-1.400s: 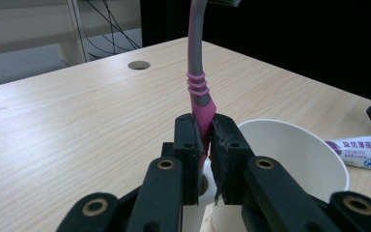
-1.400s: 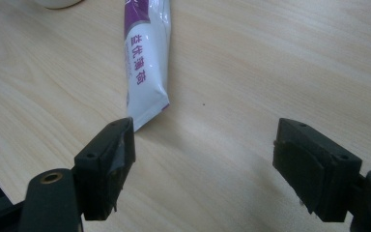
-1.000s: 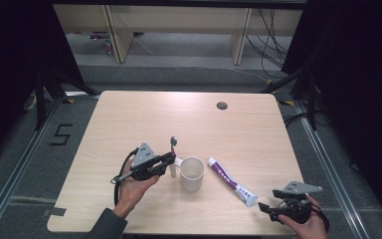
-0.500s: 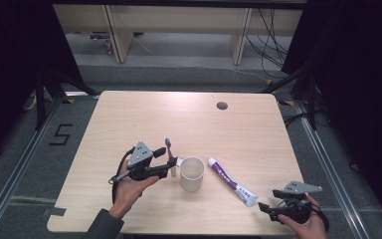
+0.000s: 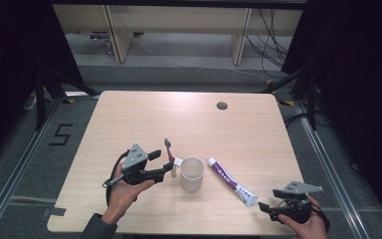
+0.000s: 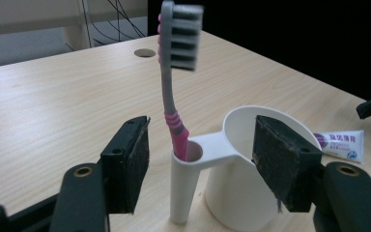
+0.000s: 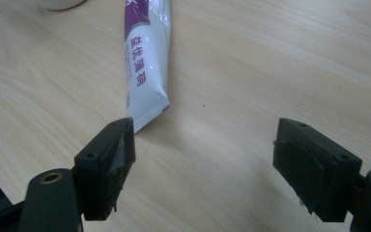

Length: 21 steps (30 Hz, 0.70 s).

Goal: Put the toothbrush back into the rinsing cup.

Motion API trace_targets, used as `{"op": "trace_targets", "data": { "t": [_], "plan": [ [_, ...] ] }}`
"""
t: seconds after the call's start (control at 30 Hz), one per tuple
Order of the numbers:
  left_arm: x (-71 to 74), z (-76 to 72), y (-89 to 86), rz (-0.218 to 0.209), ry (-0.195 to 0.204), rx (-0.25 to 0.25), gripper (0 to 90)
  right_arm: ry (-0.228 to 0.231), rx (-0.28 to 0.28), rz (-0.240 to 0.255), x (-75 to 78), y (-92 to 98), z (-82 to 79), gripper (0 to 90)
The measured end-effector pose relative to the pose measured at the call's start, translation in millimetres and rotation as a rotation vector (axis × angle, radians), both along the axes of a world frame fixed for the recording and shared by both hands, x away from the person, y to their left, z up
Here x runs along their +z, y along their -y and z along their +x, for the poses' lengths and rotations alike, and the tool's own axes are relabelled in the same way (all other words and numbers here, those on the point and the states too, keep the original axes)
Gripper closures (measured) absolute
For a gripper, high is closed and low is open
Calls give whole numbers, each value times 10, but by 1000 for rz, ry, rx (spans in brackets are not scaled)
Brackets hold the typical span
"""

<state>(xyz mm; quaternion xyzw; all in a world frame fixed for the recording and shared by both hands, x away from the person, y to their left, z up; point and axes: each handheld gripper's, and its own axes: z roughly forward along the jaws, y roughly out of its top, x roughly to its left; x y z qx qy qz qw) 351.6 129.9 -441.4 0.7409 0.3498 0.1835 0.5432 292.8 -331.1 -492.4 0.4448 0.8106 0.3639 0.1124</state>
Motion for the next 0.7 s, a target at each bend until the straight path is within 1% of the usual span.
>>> {"op": "trace_targets", "data": {
  "t": [0.03, 0.07, 0.2, 0.23, 0.3, 0.33, 0.37, 0.43, 0.47, 0.5, 0.57, 0.63, 0.67, 0.7],
  "plan": [
    [-6, -10, -9, 2, 2, 1, 369, -1, 0, 0, -2, 1, 0, 236],
    [-9, -22, -20, 8, -4, 4, 359, -2, 0, -1, -3, 2, 0, 236],
    [-32, -57, -51, 8, -8, 6, 339, -1, 2, 0, 0, -2, -2, 236],
    [-50, -85, -72, 15, -18, 13, 333, -1, 0, -1, -2, -1, 0, 236],
    [-63, -97, -84, 19, -25, 11, 322, -2, 0, -1, -2, -1, 0, 236],
    [-81, -122, -95, 22, -36, 14, 316, -1, 2, 1, 1, -3, -2, 236],
    [-96, -133, -107, 19, -40, 8, 315, 10, 12, -6, 0, 10, 9, 235],
    [-103, -143, -112, 20, -40, 11, 314, 6, 10, -9, 6, 13, 7, 234],
    [-128, -170, -128, 24, -54, 13, 311, -12, -8, 3, 13, 1, -11, 234],
    [-135, -188, -137, 37, -62, 21, 309, -12, -5, 7, 16, 0, -13, 234],
    [-158, -212, -148, 40, -65, 20, 308, 1, -2, 10, 9, 3, -10, 234],
    [-180, -237, -148, 42, -71, 20, 308, -4, -6, 13, 13, 4, -11, 234],
    [-189, -249, -151, 49, -71, 16, 308, 20, 7, -9, 15, 23, 1, 234],
    [-201, -263, -150, 51, -74, 14, 305, 21, 8, -7, 17, 25, 0, 234]
  ]
}}
